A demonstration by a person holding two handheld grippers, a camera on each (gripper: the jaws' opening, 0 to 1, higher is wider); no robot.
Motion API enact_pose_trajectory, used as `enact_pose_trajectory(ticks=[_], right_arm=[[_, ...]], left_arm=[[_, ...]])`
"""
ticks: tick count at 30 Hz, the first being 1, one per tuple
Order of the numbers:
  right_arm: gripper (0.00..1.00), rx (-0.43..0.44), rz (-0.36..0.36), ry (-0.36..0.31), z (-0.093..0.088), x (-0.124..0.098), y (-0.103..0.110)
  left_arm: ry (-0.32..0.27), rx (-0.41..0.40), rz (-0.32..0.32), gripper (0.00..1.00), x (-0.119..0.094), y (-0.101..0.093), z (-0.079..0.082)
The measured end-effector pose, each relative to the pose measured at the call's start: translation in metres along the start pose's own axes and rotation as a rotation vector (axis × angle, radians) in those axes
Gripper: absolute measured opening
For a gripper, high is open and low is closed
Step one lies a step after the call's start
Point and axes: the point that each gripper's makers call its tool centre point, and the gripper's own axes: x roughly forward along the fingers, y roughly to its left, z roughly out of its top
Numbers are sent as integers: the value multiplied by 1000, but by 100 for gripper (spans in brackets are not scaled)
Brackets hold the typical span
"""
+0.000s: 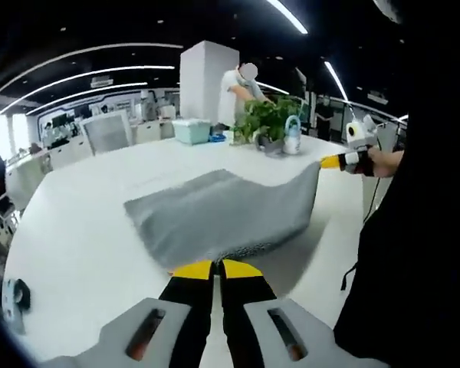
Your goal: Fold the towel on the table until its edges align and the towel forms a compact rectangular stack.
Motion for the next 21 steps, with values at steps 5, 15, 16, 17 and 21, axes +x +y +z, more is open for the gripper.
enact_pose_trajectory(ticks=[5,15,16,17,21], right_arm=[[0,69,19,-77,13,-2,1],[0,156,60,-195,34,-16,-1],[0,165,62,-206,35,-16,1],[0,175,72,-220,37,-17,2],[0,211,103,-271,46,-19,7]], left_arm=[[-74,-59,3,3,-5,3,18],[-194,-138,-2,3,-15,6,51],[-213,-156,-4,3,-16,6,55],[-228,-168,-9,3,-17,5,58],[-289,-211,-19,3,-23,6,72]])
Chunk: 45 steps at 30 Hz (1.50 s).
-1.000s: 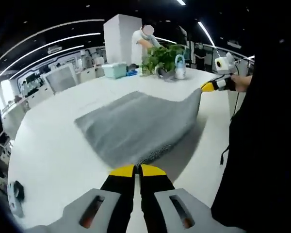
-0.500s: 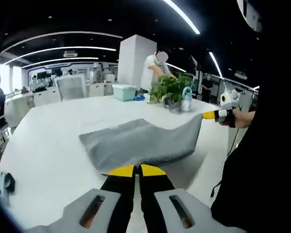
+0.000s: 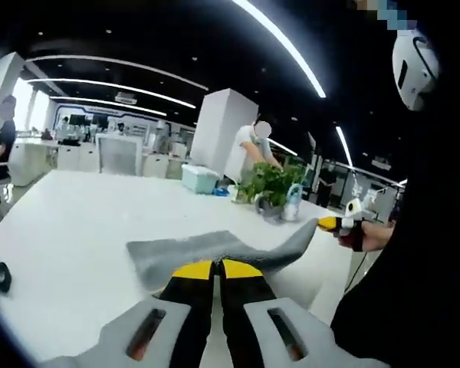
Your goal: Fold the towel on the table until its edges align and the towel forms a compact rectangular stack.
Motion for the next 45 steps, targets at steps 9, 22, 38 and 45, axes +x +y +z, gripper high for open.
enact_pose_trajectory(ticks=[9,22,38,45], right_arm=[[0,57,50,-99,22,0,9],[0,83,95,-168,40,-1,22],[0,96,158,-238,62,1,40],[0,97,155,-236,61,0,40]], left_arm=[[-72,16,-18,2,-3,-9,32],[-143,-6,-39,2,-13,-16,54],[-247,-44,-75,3,-24,-19,75],[-240,-60,-80,3,-25,-18,70]])
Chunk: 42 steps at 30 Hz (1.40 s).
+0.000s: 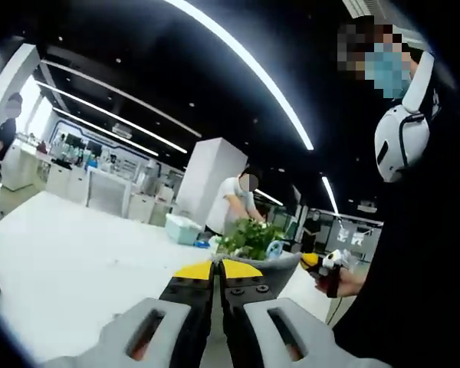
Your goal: Fold the towel on the table until its edges align and the towel forms a compact rectangular stack.
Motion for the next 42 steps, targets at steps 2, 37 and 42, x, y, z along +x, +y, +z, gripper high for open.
enact_pose_trajectory(ticks=[2,37,42], right_arm=[[0,0,-4,6,-1,0,-2],[0,49,-171,140,-38,13,-64],[0,51,-173,152,-43,17,-68]], left_arm=[[6,-1,5,3,0,1,-2],[171,-51,124,3,8,34,-51],[189,-61,142,3,10,44,-59]])
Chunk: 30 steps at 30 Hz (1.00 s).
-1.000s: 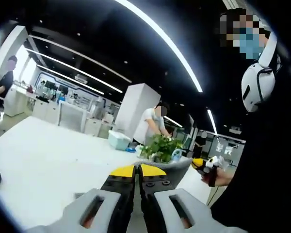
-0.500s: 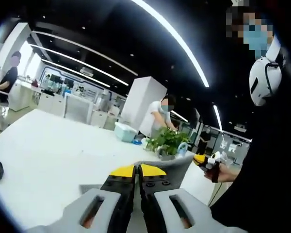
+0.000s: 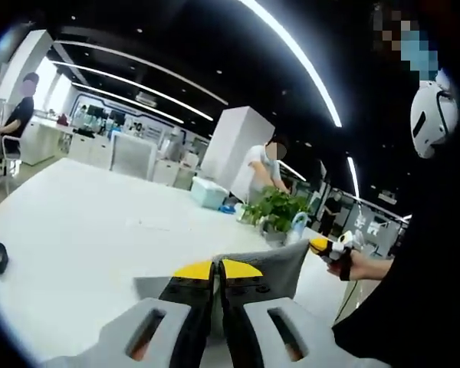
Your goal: Fold the towel on the table until its edges align and the towel forms a compact rectangular stack.
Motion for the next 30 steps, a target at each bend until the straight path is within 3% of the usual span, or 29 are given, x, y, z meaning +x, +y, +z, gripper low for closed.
enact_pose_trajectory(ticks=[11,30], right_arm=[[0,4,-12,16,-5,11,-6],[0,28,-24,17,0,26,-20]], left_arm=[[17,-15,22,3,7,15,-9],[30,-12,18,3,21,28,-8]])
